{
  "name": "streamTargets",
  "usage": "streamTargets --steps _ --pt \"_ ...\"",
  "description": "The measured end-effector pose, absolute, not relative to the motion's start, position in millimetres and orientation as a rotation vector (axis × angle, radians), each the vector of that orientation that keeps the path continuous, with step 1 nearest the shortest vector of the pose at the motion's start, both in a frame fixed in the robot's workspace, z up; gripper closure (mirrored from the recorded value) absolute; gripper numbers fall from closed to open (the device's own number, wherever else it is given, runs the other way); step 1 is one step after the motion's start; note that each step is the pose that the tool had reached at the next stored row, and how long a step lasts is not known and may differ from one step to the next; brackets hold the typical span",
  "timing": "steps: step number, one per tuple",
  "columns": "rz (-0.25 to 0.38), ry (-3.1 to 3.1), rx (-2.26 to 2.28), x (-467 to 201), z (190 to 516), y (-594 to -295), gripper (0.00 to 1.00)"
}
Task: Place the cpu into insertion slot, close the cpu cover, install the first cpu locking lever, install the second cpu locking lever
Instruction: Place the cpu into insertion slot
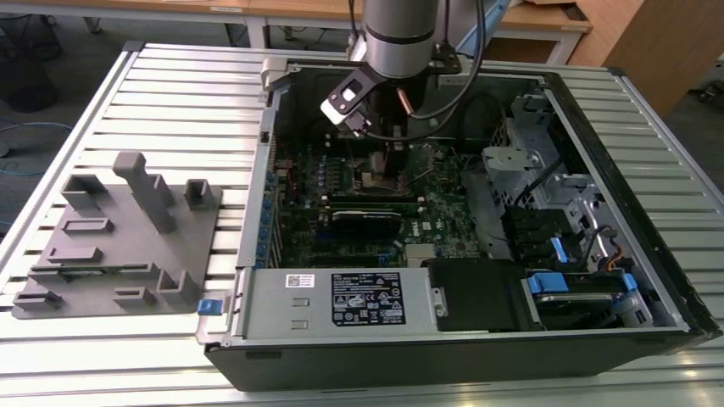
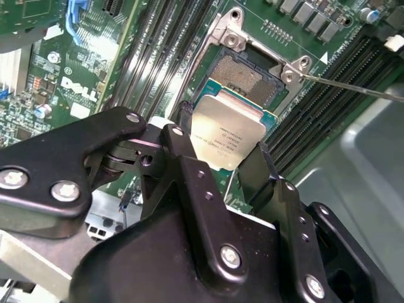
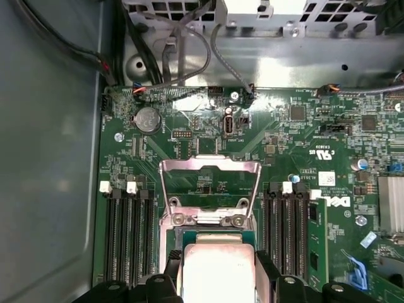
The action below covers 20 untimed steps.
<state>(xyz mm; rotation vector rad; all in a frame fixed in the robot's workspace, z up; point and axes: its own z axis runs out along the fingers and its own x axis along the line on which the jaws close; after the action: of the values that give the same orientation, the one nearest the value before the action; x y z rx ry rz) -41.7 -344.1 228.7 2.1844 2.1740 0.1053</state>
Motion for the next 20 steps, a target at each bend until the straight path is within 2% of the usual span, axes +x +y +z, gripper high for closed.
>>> streamTargets --steps 20 --pt "0.106 2.181 2.178 -46 211 -339 0.46"
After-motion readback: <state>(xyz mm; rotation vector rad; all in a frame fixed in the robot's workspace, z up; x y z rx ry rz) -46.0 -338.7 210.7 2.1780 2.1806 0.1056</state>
